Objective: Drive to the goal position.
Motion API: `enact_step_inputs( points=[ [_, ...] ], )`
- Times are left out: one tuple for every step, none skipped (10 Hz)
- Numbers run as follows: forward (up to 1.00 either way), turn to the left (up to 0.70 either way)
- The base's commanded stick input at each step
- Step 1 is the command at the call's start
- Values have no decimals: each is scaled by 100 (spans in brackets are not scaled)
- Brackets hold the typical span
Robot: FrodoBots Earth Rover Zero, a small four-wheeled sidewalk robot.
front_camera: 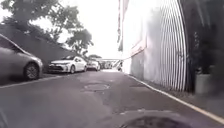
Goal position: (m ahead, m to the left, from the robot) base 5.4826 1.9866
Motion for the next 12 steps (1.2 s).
enact_step_inputs(
  points=[
    [70, 0],
    [70, 0],
    [70, 0],
    [70, 0],
    [70, 0],
    [70, 0],
    [70, 0],
    [70, 0],
    [70, 0],
    [70, 0],
    [70, 0],
    [70, 0]
  ],
)
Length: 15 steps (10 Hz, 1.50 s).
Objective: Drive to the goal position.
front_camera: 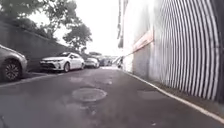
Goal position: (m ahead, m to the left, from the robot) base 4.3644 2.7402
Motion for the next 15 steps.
enact_step_inputs(
  points=[
    [70, 0],
    [70, 0],
    [57, 0],
    [45, 0],
    [45, 0],
    [45, 0],
    [45, 0],
    [45, 0],
    [45, 0],
    [45, 0],
    [45, 0],
    [45, 0],
    [45, 0],
    [45, 0],
    [45, 0]
  ],
)
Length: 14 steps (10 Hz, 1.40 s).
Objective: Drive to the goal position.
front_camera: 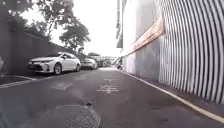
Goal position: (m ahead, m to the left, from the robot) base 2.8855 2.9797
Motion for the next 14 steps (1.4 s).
enact_step_inputs(
  points=[
    [45, 0],
    [45, 0],
    [45, 0],
    [45, 0],
    [45, 0],
    [45, 0],
    [45, 0],
    [45, 0],
    [45, 0],
    [45, 0],
    [45, 0],
    [45, 0],
    [45, 0],
    [45, 0]
  ],
)
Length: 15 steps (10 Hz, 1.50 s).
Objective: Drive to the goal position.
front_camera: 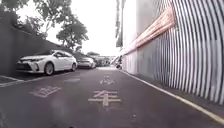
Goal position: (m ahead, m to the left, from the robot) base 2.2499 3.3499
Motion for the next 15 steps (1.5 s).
enact_step_inputs(
  points=[
    [45, 0],
    [45, 0],
    [45, 0],
    [45, 0],
    [45, 0],
    [45, 0],
    [45, 0],
    [45, 0],
    [45, 0],
    [45, 0],
    [45, 0],
    [45, 0],
    [45, 0],
    [45, 0],
    [45, 0]
  ],
)
